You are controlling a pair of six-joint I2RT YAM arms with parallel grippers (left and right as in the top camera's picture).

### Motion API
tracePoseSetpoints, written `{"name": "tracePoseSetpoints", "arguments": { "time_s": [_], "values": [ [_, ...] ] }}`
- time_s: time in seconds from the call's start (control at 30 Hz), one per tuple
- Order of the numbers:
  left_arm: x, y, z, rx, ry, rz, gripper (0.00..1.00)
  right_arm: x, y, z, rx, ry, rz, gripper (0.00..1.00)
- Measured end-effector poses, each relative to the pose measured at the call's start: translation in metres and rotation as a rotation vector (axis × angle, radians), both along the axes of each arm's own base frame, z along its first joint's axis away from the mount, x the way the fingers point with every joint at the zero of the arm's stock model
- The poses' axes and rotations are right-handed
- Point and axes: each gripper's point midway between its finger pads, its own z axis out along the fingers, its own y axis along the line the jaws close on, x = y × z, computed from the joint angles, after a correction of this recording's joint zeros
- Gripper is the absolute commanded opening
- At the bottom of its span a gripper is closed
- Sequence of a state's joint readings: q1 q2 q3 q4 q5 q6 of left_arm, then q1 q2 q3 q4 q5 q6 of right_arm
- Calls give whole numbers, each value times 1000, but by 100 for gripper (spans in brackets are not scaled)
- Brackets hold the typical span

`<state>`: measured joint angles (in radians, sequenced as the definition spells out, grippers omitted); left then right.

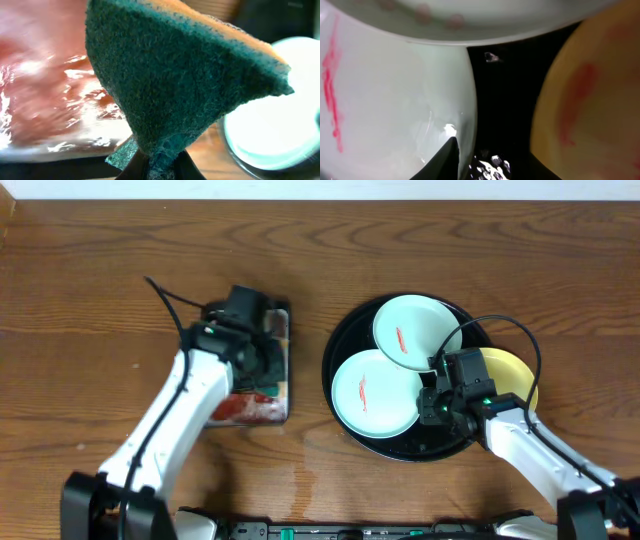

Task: Clean dirty plates on tray and stack at the side
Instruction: 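Scrub the held green plate with the sponge in the left gripper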

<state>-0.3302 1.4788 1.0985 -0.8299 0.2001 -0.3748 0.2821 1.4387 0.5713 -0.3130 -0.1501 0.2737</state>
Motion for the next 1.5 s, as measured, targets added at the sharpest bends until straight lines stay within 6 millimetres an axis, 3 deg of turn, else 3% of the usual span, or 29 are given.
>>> {"name": "tracePoseSetpoints", "arguments": {
  "time_s": [0.13, 0.27, 0.4, 0.6, 0.7, 0.8, 0.9, 1.1, 1.23, 1.37, 1.5],
  "values": [
    [-3, -40, 7, -51, -50, -83, 7, 14, 6, -1, 25, -17, -9, 1],
    [-4, -78, 6, -102, -81, -133, 7, 22, 9, -1, 58, -23, -28, 1],
    [-5, -118, -9, -143, -81, -163, 8, 22, 9, -1, 65, -20, -35, 1],
    [-18, -170, -53, -179, -14, -198, 7, 20, 8, -1, 62, -11, -36, 1],
    [-27, -186, -78, -192, 38, -210, 8, 20, 8, -1, 62, -9, -36, 1],
    [-29, -191, -89, -189, 72, -198, 7, 20, 9, -1, 63, -6, -35, 1],
    [-29, -182, -90, -130, 83, -175, 7, 19, 9, -1, 66, -3, -34, 1],
    [-19, -132, -95, 144, 24, -113, 7, 17, 12, -1, 81, 8, -26, 1],
    [-15, -118, -94, 249, -15, -137, 7, 14, 15, -1, 100, 22, -21, 1],
    [-17, -117, -93, 256, -8, -160, 7, 12, 17, -2, 112, 33, -19, 1],
    [-18, -135, -97, 128, 37, -178, 8, 12, 17, -2, 111, 35, -19, 1]
  ]
}}
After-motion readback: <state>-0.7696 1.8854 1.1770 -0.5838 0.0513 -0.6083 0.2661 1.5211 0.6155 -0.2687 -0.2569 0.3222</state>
